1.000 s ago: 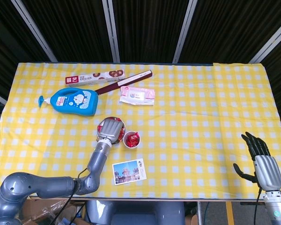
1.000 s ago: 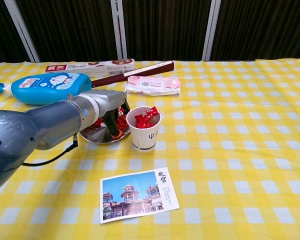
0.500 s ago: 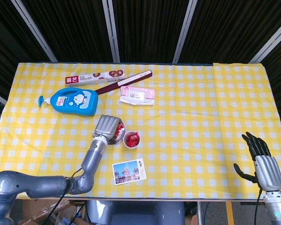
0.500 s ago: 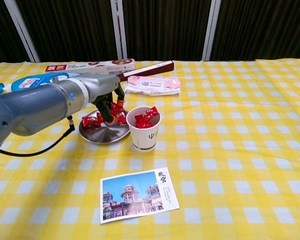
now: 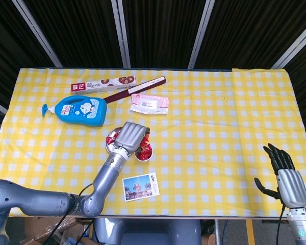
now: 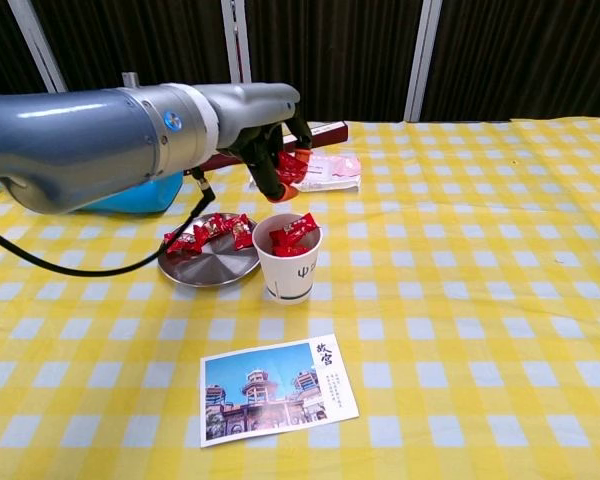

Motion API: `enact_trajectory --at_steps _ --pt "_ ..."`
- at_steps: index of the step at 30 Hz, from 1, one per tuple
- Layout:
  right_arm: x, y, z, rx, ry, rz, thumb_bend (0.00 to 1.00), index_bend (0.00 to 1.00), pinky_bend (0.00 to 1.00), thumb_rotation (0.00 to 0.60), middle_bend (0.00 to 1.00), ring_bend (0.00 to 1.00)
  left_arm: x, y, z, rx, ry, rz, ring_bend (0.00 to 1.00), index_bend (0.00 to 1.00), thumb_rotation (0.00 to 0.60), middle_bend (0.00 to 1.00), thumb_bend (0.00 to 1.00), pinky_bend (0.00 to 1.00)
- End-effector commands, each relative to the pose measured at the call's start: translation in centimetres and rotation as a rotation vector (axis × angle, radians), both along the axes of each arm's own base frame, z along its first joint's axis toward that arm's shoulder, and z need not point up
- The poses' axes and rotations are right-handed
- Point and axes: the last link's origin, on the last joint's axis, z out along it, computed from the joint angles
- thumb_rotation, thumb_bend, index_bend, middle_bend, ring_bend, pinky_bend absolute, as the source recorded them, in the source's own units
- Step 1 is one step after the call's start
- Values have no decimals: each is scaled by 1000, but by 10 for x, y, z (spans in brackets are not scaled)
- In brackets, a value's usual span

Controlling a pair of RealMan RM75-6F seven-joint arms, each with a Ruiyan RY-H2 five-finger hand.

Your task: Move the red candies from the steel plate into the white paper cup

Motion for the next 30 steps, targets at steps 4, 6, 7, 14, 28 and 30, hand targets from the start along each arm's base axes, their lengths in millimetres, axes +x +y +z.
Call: enact_trajectory --at_steps 4,6,7,14,28,30 --pt "-1 0 1 -3 -5 -1 388 0 0 600 0 0 6 -13 -23 -45 44 -18 947 538 600 871 399 968" --pt "0 0 2 -3 -7 1 388 0 0 600 0 0 4 -14 -26 -48 54 -11 946 535 600 870 398 968" --pt "0 0 2 -3 -7 3 388 0 0 600 0 0 3 -14 -28 -50 58 -7 946 535 600 870 398 968" --pt "0 0 2 -7 -7 6 388 0 0 600 0 0 -6 -14 -32 -58 87 10 947 543 600 869 398 968" --pt "0 0 0 -4 -2 5 388 0 0 600 0 0 -7 -10 -24 -48 52 12 945 384 600 851 246 968" --pt "1 0 0 -4 -2 7 388 0 0 600 0 0 -5 -11 -22 -48 36 12 945 374 600 851 245 968"
